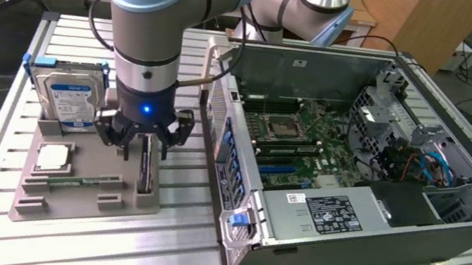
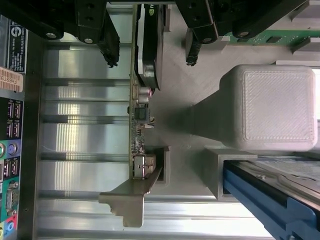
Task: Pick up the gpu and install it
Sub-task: 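Pick up the gpu and move the gpu toward the slot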
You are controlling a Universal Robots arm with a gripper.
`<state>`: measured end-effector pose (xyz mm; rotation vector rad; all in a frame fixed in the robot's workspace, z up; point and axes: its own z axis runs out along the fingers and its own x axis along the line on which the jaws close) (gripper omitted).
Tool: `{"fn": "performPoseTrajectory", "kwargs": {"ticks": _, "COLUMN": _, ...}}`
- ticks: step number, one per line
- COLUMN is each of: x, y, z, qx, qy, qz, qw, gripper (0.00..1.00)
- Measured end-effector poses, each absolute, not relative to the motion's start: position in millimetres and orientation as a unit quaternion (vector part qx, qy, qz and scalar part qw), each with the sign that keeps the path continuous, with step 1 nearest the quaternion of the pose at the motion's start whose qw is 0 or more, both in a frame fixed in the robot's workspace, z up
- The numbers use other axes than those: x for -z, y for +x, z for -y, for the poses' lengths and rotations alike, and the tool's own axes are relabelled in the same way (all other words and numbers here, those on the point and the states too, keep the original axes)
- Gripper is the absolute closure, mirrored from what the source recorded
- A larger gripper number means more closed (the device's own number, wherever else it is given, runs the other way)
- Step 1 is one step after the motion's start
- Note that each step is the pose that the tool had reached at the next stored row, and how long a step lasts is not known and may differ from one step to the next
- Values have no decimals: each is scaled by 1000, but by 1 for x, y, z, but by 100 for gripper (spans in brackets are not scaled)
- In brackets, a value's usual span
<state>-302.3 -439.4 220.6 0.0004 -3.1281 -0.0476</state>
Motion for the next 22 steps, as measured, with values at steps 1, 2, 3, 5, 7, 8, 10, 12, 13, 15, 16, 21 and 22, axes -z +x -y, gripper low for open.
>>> {"fn": "performPoseTrajectory", "kwargs": {"ticks": 1, "x": -220, "y": -302, "z": 439, "qx": 15, "qy": 0, "qz": 1000, "qw": 7, "gripper": 35}}
{"fn": "performPoseTrajectory", "kwargs": {"ticks": 2, "x": -219, "y": -302, "z": 439, "qx": 15, "qy": 1, "qz": 1000, "qw": 7, "gripper": 35}}
{"fn": "performPoseTrajectory", "kwargs": {"ticks": 3, "x": -219, "y": -302, "z": 439, "qx": 15, "qy": 1, "qz": 1000, "qw": 7, "gripper": 35}}
{"fn": "performPoseTrajectory", "kwargs": {"ticks": 5, "x": -218, "y": -302, "z": 439, "qx": 15, "qy": 1, "qz": 1000, "qw": 8, "gripper": 35}}
{"fn": "performPoseTrajectory", "kwargs": {"ticks": 7, "x": -218, "y": -302, "z": 439, "qx": 15, "qy": 1, "qz": 1000, "qw": 7, "gripper": 35}}
{"fn": "performPoseTrajectory", "kwargs": {"ticks": 8, "x": -218, "y": -302, "z": 439, "qx": 15, "qy": 1, "qz": 1000, "qw": 7, "gripper": 35}}
{"fn": "performPoseTrajectory", "kwargs": {"ticks": 10, "x": -218, "y": -302, "z": 439, "qx": 15, "qy": 1, "qz": 1000, "qw": 7, "gripper": 35}}
{"fn": "performPoseTrajectory", "kwargs": {"ticks": 12, "x": -218, "y": -302, "z": 439, "qx": 15, "qy": 1, "qz": 1000, "qw": 7, "gripper": 35}}
{"fn": "performPoseTrajectory", "kwargs": {"ticks": 13, "x": -218, "y": -302, "z": 439, "qx": 15, "qy": 1, "qz": 1000, "qw": 7, "gripper": 35}}
{"fn": "performPoseTrajectory", "kwargs": {"ticks": 15, "x": -218, "y": -302, "z": 439, "qx": 15, "qy": 1, "qz": 1000, "qw": 7, "gripper": 35}}
{"fn": "performPoseTrajectory", "kwargs": {"ticks": 16, "x": -217, "y": -302, "z": 439, "qx": 15, "qy": 1, "qz": 1000, "qw": 7, "gripper": 35}}
{"fn": "performPoseTrajectory", "kwargs": {"ticks": 21, "x": -216, "y": -302, "z": 437, "qx": 15, "qy": 1, "qz": 1000, "qw": 7, "gripper": 35}}
{"fn": "performPoseTrajectory", "kwargs": {"ticks": 22, "x": -216, "y": -302, "z": 437, "qx": 15, "qy": 1, "qz": 1000, "qw": 7, "gripper": 35}}
